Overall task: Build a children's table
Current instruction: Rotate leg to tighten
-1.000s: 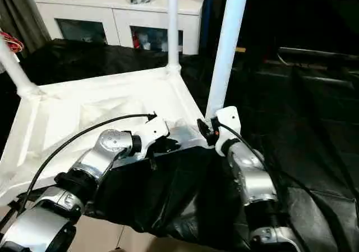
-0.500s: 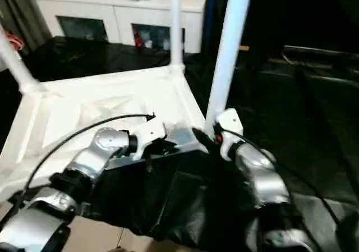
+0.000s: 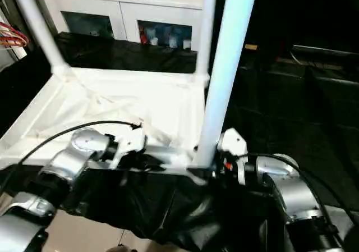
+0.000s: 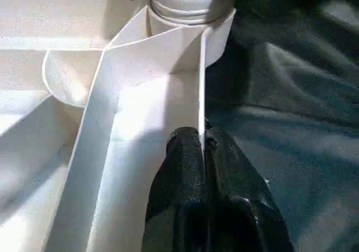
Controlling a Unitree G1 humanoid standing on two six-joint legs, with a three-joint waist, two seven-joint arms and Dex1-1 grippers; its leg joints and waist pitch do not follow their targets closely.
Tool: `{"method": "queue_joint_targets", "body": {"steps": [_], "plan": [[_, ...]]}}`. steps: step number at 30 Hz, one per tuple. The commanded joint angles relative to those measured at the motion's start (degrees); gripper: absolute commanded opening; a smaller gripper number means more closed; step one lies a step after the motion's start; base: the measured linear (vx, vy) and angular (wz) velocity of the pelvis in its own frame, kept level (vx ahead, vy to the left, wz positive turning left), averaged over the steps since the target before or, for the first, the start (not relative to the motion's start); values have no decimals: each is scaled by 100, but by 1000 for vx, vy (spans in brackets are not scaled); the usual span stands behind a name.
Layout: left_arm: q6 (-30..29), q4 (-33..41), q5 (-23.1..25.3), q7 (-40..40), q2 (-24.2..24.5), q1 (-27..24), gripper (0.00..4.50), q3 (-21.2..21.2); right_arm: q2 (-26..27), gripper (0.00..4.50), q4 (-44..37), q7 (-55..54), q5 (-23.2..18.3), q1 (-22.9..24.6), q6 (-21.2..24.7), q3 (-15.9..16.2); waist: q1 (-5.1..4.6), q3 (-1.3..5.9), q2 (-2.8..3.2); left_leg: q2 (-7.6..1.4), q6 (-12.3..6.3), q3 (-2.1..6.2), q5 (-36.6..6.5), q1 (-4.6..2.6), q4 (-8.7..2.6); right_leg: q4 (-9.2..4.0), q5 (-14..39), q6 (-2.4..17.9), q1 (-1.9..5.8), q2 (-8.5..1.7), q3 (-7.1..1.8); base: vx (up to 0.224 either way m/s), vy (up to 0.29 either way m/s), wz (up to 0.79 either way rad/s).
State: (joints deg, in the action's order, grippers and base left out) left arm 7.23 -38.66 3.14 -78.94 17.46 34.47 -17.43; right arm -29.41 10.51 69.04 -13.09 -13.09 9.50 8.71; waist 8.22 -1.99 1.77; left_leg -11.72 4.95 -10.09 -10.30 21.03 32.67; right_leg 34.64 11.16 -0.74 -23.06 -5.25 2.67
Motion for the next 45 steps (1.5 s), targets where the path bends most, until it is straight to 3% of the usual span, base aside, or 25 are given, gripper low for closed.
{"method": "queue_joint_targets", "body": {"steps": [1, 10, 14, 15, 18, 23, 28, 31, 34, 40, 43, 45], "plan": [[93, 209, -191, 8, -12, 110, 0, 41, 12, 283, -78, 379, -5, 144, 125, 488, 9, 299, -66, -152, -455, 1, -1162, -27, -350, -369, 553, 1395, 288, -260, -166, 0, 0, 0], [162, 193, -232, -216, 132, 112, 0, 47, -78, 226, -177, 503, -28, 164, 164, 495, 18, 320, -70, -142, -464, 0, -975, -25, -321, -323, 246, 1450, 304, -256, -161, 0, 0, 0], [171, 150, -249, -147, 100, 123, 0, 63, -62, 208, -242, 473, -38, 206, 163, 505, 21, 317, -74, -138, -458, -4, -1006, -25, -318, -332, 348, 1440, 305, -260, -162, 0, 0, 0], [157, 134, -235, -58, 55, 127, 0, 67, 3, 207, -223, 379, -34, 210, 133, 465, 12, 316, -96, -138, -462, -10, -994, -20, -315, -334, 349, 1441, 306, -259, -165, 0, 0, 0], [92, 17, -134, 366, -135, 179, 0, 93, 383, 205, -15, -265, 70, 157, -107, 260, 12, 314, -85, -137, -423, -6, -1033, -23, -314, -338, 444, 1418, 283, -264, -163, 0, 0, 0], [-52, -150, -12, 949, -506, 272, 0, 83, 895, 196, 362, -1208, 278, 53, -93, 151, -63, 256, -109, -121, -139, 18, -1556, -44, -400, -465, 1660, 1085, 263, -283, -175, 0, 0, 0], [-181, -290, 186, 1552, -953, 346, 0, -40, 1451, 196, 818, -2258, 640, -44, 111, 171, -136, 233, -99, -105, -36, 40, -1704, -46, -431, -520, 2103, 890, 234, -284, -180, 0, 0, 0], [-229, -343, 243, 1787, -1103, 385, 0, -62, 1648, 195, 983, -2609, 718, -88, 205, 120, -188, 193, -108, -88, 7, 50, -2085, -104, -454, -603, 2714, 747, 201, -289, -177, 0, 0, 0], [-308, -459, 385, 2289, -1417, 481, 0, -64, 2054, 195, 1398, -3470, 915, -283, 279, 1, -218, 183, -79, -85, 63, 91, -2357, -159, -477, -670, 3241, 586, 176, -311, -160, 0, 0, 0], [-394, -449, 526, 2653, -1705, 524, 0, -106, 2572, 195, 1987, -4412, 1021, -652, -41, -319, -301, 208, -74, -87, 37, 93, -2294, -135, -514, -669, 2722, 686, 193, -290, -160, 0, 0, 0], [-390, -391, 515, 2607, -1690, 484, 0, -116, 2584, 267, 1976, -4248, 938, -674, -58, -333, -304, 210, -92, -84, -54, 87, -2241, -104, -525, -649, 2492, 745, 216, -276, -170, 0, 0, 0], [-373, -343, 491, 2506, -1646, 445, 0, -111, 2540, 274, 1916, -4111, 879, -658, 15, -341, -284, 221, -83, -88, -74, 77, -2191, -123, -513, -649, 2430, 785, 209, -291, -186, 0, 0, 0]]}}
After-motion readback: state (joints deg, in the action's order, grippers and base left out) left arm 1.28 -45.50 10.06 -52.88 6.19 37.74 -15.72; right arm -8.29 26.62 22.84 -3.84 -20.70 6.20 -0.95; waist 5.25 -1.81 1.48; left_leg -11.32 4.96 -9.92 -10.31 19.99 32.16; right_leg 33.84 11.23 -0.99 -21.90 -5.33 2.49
